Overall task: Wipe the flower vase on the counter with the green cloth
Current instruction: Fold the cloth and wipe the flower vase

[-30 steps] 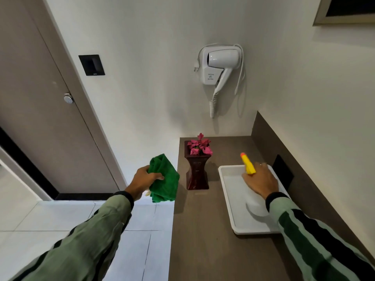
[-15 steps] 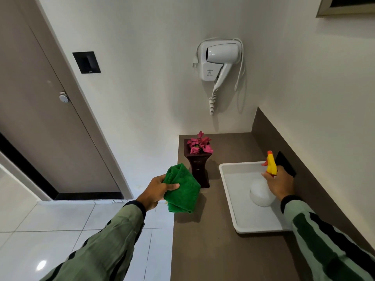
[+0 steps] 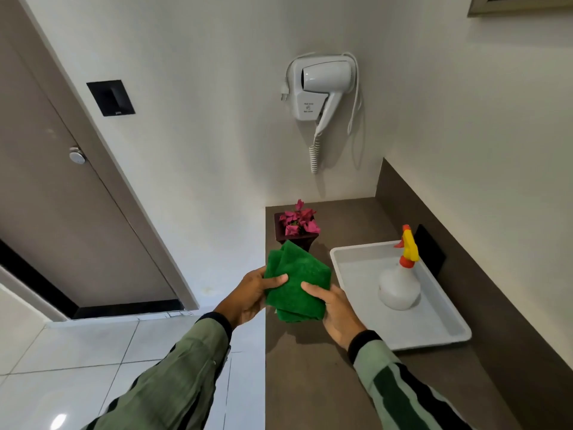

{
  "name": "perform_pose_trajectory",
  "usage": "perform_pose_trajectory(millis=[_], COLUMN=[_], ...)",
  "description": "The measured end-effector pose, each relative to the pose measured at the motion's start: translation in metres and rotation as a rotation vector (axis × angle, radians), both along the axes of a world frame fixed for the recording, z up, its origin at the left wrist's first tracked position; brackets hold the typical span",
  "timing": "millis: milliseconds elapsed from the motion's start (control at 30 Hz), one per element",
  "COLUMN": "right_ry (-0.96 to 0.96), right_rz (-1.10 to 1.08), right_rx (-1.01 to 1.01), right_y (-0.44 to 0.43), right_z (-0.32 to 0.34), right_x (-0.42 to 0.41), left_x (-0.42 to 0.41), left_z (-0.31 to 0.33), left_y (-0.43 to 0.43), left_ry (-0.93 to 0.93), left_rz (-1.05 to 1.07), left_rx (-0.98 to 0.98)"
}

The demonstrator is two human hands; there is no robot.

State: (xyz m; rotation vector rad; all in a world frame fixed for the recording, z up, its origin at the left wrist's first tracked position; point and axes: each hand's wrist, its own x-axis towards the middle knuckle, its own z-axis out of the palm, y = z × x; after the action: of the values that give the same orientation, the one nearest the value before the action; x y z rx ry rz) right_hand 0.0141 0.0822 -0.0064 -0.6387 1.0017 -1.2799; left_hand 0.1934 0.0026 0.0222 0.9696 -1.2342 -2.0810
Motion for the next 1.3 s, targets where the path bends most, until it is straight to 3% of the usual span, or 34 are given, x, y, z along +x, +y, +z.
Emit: perform_pose_trajectory(millis=[133,200,267,367,533,633,833,1067,1300], right_ry=[0.111,0.24,0.378,0.541,0.843,0.883,0.667,0.849,1.027], right_rz=[-0.275,-0.366,-0.397,-0.409,-0.671,-0.745,-0.754,-0.809,-0.647], right_rx=[0.099,0.173,0.206,0.181,0.071,0.05,-0.014,-0.081,-0.044], right_y=[-0.004,-0.006,-0.011,-0.021,-0.041,-0.056,-0.087,-0.108,-0.106], right_z=[-0.008,-0.013,-0.015,-0.01,0.004,0.008,-0.007,-0.023,-0.042], right_x=[-0.004,-0.01,-0.01,0.001,0.033,0.05,0.078,0.104,0.122], left_x=[0.009,0.014,0.011,-0.004,-0.028,-0.03,-0.024,-0.021,-0.021], left_z=[0.018,0.029,0.041,0.054,0.059,0.056,0.038,0.026,0.027], left_y=[-0.023,-0.045,-0.071,-0.1,-0.131,-0.143,-0.147,-0.154,-0.158], left_ry=[-0.528,-0.711,-0.835,-1.01,-1.235,-1.283,-1.233,-1.236,-1.23], left_rz=[0.141,0.203,0.11,-0.102,-0.437,-0.537,-0.537,-0.552,-0.577], left_rx=[-0.424,-0.712,-0.92,-1.052,-1.15,-1.198,-1.265,-1.328,-1.296])
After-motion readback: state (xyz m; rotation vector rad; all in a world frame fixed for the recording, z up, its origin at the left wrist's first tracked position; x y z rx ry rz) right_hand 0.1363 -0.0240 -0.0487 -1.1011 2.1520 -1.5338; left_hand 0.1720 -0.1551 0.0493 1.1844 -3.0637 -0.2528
